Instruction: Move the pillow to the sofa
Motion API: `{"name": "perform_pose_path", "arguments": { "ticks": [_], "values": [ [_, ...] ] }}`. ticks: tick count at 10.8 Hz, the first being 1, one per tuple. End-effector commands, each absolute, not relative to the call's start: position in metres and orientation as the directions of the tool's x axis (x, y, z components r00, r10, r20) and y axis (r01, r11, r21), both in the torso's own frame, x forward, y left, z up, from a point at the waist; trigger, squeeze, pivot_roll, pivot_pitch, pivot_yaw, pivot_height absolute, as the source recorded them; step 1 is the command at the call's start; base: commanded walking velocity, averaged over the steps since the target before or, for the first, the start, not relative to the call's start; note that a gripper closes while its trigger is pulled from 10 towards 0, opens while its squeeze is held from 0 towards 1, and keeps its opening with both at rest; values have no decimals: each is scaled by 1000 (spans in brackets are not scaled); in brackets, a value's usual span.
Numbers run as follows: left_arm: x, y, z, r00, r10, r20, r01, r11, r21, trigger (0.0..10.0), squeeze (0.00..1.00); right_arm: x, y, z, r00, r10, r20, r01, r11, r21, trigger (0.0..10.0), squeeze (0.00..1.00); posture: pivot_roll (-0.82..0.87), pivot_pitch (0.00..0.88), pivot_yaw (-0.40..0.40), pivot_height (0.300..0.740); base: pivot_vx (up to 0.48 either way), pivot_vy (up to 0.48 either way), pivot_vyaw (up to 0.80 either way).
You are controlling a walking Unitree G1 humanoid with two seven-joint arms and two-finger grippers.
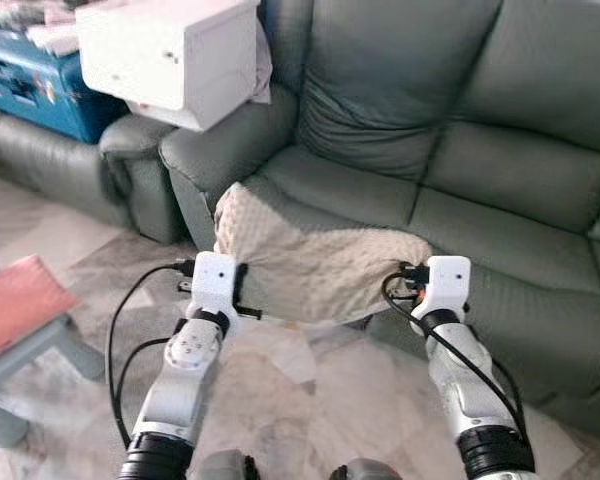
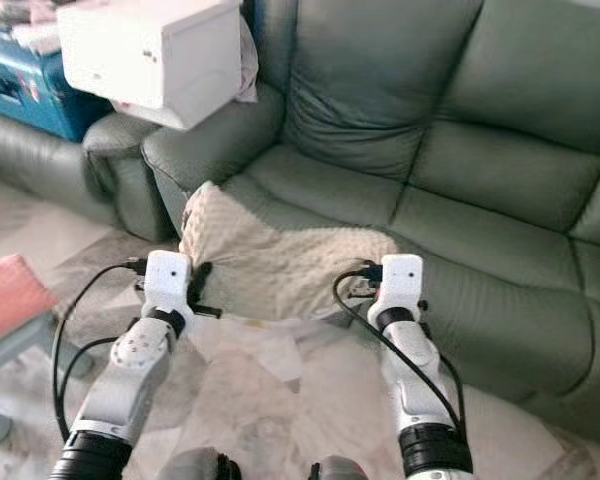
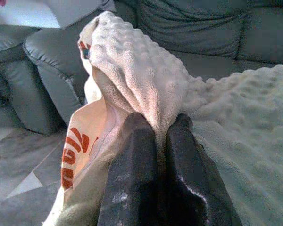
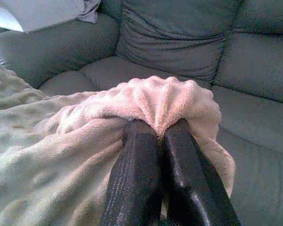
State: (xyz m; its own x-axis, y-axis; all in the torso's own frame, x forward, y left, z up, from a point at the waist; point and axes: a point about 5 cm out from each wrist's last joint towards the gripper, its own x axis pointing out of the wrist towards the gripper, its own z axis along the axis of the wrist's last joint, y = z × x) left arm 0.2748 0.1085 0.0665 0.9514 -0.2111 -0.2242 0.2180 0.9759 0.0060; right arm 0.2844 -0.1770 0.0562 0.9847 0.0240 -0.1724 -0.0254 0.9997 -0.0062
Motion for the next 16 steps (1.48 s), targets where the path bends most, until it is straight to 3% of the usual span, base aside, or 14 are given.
{"name": "perform_pose_path", "arguments": {
  "ticks": [1, 5, 10, 16],
  "values": [
    [276, 101, 79, 951, -263, -163, 266, 964, -6, 10000, 0, 288, -175, 64, 990, 35, -140, -37, 999, -10, 10000, 0, -32, 0, -15, 740, 0, 0, 0],
    [275, 100, 79, 945, -286, -157, 288, 957, -8, 10000, 0, 288, -174, 63, 989, 36, -144, -37, 999, -8, 10000, 0, -31, 0, -11, 740, 0, 0, -378],
    [274, 101, 78, 943, -287, -169, 290, 957, -5, 10000, 0, 288, -174, 63, 989, 36, -144, -37, 999, -9, 10000, 0, -29, 0, -13, 740, 0, -292, -502],
    [273, 102, 76, 942, -285, -178, 290, 957, 0, 10000, 0, 286, -174, 61, 989, 30, -147, -32, 999, -11, 10000, 0, -31, 0, -7, 740, 0, -293, 0]
  ]
}}
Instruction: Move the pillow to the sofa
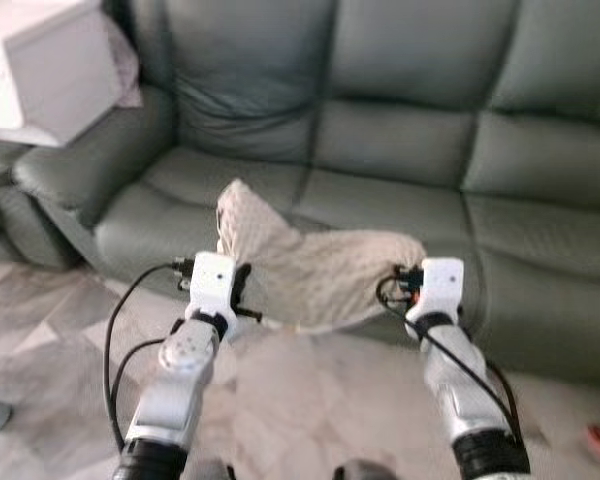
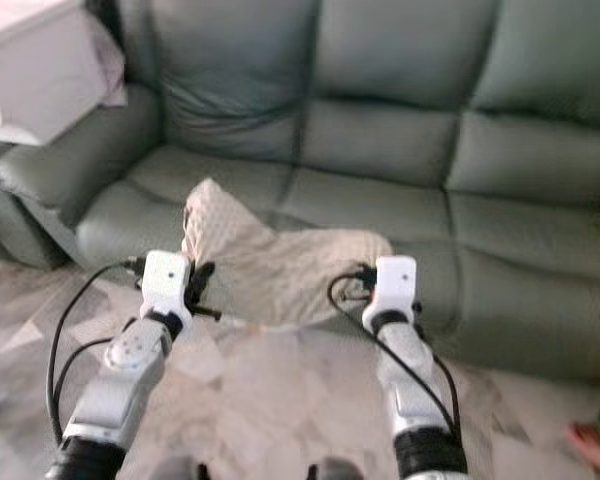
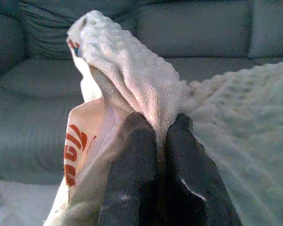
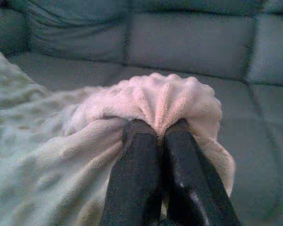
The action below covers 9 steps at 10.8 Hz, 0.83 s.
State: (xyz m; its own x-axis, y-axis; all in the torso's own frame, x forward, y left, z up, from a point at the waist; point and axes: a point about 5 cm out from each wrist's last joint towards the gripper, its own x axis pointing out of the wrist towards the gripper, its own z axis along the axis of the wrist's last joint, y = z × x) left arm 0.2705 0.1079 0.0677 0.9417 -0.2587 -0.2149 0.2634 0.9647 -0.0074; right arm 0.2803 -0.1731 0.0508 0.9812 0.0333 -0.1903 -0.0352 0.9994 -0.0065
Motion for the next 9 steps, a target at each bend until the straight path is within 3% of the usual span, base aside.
{"name": "perform_pose_path", "arguments": {
  "ticks": [1, 7, 9],
  "values": [
    [272, 102, 76, 942, -284, -179, 289, 957, 0, 10000, 0, 285, -173, 61, 989, 31, -148, -33, 999, -10, 10000, 0, -31, 0, -7, 740, 0, -285, 0],
    [273, 108, 81, 959, -258, -121, 266, 962, 59, 10000, 0, 285, -173, 60, 988, 30, -151, -31, 999, -8, 10000, 0, -27, 0, -7, 740, 0, -44, 0],
    [272, 108, 81, 954, -273, -125, 275, 961, 1, 10000, 0, 285, -173, 59, 988, 28, -152, -30, 1000, -7, 10000, 0, -29, 0, -5, 740, 0, 0, 0]
  ]
}}
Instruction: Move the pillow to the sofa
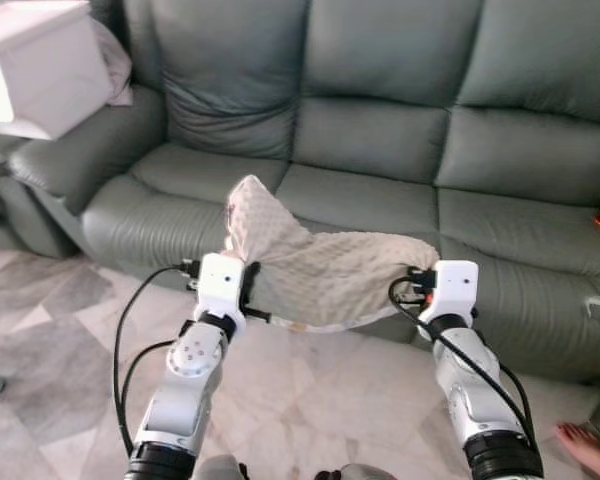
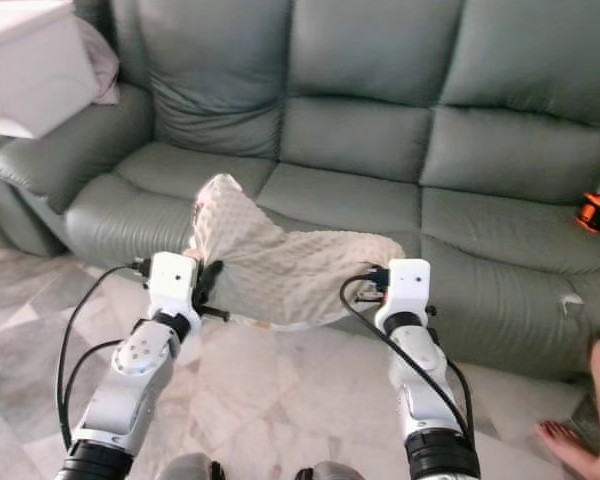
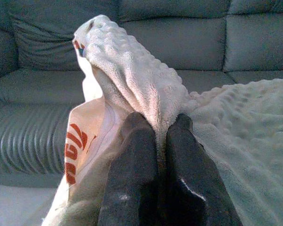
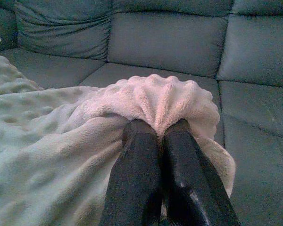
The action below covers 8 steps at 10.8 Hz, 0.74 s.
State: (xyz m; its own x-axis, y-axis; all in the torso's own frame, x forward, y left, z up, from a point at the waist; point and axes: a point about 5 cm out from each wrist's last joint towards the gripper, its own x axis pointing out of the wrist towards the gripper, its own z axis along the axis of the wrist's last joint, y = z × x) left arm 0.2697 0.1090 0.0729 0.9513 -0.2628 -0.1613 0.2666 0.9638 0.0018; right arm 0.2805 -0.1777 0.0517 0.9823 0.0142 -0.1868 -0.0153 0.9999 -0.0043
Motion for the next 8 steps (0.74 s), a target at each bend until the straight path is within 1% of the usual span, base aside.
{"name": "perform_pose_path", "arguments": {
  "ticks": [1, 3, 8],
  "values": [
    [272, 107, 81, 952, -279, -123, 282, 960, 1, 10000, 0, 285, -173, 59, 988, 28, -153, -30, 1000, -6, 10000, 0, -29, 0, -5, 740, 0, 0, -519],
    [272, 106, 80, 949, -291, -123, 292, 956, -3, 10000, 0, 284, -173, 59, 988, 27, -154, -28, 1000, -8, 10000, 0, -29, 0, -5, 740, 0, 0, -534],
    [270, 101, 80, 941, -316, -125, 316, 948, -17, 10000, 0, 282, -173, 58, 987, 24, -156, -25, 1000, -7, 10000, 0, -33, 0, -4, 740, 299, 0, -507]
  ]
}}
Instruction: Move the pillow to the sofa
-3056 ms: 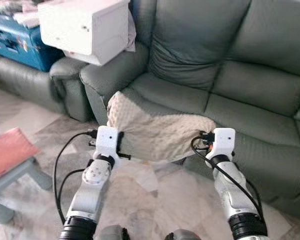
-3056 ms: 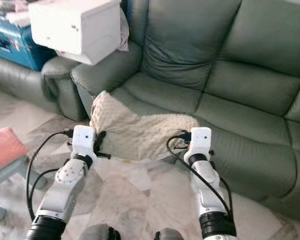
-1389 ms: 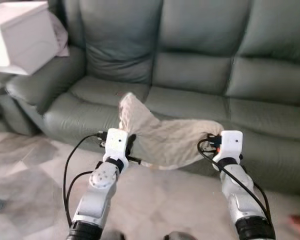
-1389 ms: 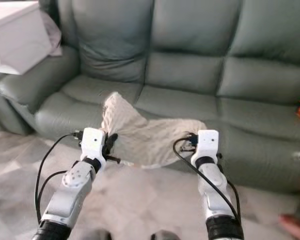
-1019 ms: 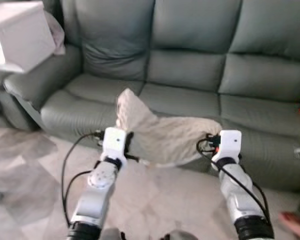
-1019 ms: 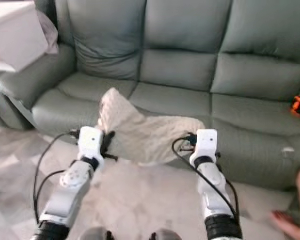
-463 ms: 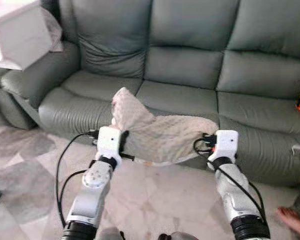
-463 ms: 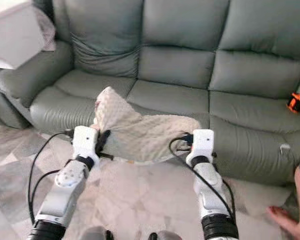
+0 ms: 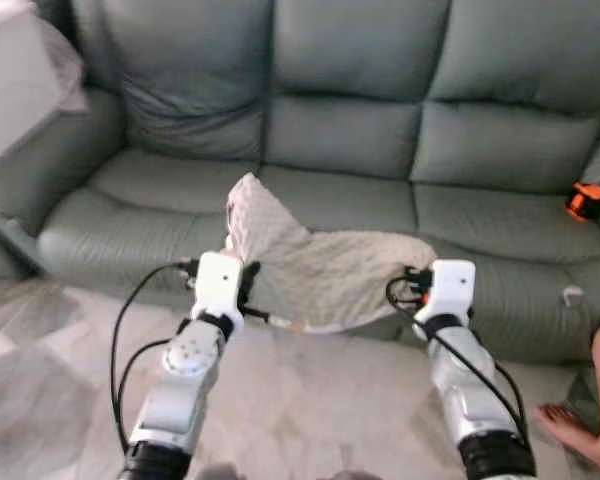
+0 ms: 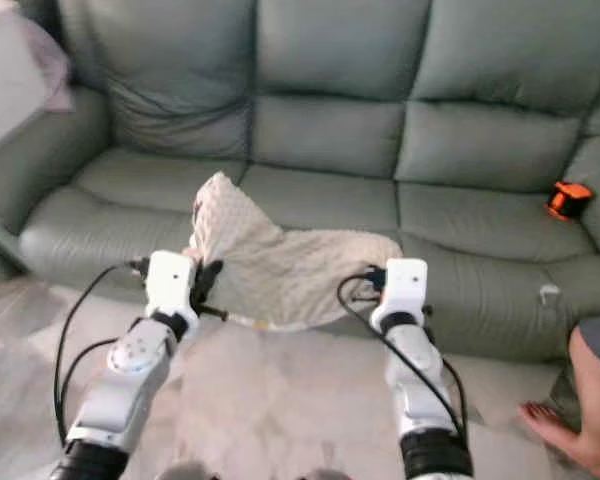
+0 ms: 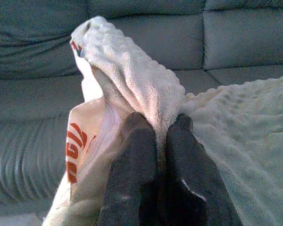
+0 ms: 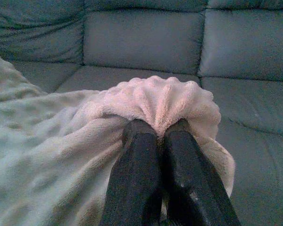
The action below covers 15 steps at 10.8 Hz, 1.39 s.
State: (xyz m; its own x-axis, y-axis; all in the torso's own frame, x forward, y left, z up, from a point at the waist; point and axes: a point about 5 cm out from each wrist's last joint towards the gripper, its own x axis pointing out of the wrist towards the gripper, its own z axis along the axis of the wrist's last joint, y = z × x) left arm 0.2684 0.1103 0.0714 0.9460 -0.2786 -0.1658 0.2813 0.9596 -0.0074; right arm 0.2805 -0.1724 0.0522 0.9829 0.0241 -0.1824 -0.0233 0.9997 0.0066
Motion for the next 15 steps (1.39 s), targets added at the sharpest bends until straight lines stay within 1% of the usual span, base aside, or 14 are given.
{"name": "perform_pose_path", "arguments": {
  "ticks": [1, 3, 5, 7, 8, 9, 11, 14, 15],
  "values": [
    [270, 100, 80, 939, -321, -125, 321, 947, -19, 10000, 0, 280, -174, 57, 987, 17, -163, -18, 1000, -6, 10000, 0, -37, 0, -2, 740, 319, 0, -431],
    [271, 100, 79, 937, -324, -128, 325, 946, -18, 10000, 0, 274, -176, 54, 985, 6, -172, -7, 1000, -4, 10000, 0, -41, 0, -1, 740, 321, 0, -784],
    [269, 104, 74, 938, -314, -147, 316, 949, -10, 10000, 0, 266, -181, 50, 982, -24, -185, 25, 1000, 5, 10000, 0, -39, 0, -1, 740, 319, 0, -444],
    [268, 105, 72, 938, -310, -156, 312, 950, -10, 10000, 0, 256, -182, 47, 980, -23, -199, 24, 1000, 2, 10000, 0, -41, 0, 1, 740, 319, 0, 0],
    [269, 105, 72, 938, -309, -155, 311, 950, -8, 10000, 0, 255, -182, 46, 979, -21, -201, 22, 1000, 1, 10000, 0, -44, 0, 3, 740, 322, 0, 0],
    [272, 106, 72, 945, -290, -149, 294, 956, 7, 10000, 0, 256, -182, 48, 981, -5, -194, 3, 1000, -9, 10000, 0, -46, 0, 4, 740, 0, 0, 0],
    [275, 108, 73, 960, -245, -139, 250, 968, 24, 10000, 0, 262, -180, 54, 986, 16, -169, -21, 999, -29, 10000, 0, -43, 0, 3, 740, 0, 0, 506],
    [277, 112, 73, 969, -204, -138, 213, 976, 51, 10000, 0, 264, -178, 54, 984, 26, -176, -29, 999, -16, 10000, 0, -36, 0, -3, 740, 0, 0, 794],
    [275, 108, 72, 953, -269, -138, 273, 962, 8, 10000, 0, 264, -178, 53, 984, 13, -179, -14, 1000, -7, 10000, 0, -40, 0, -1, 740, 0, 0, 0]
  ]
}}
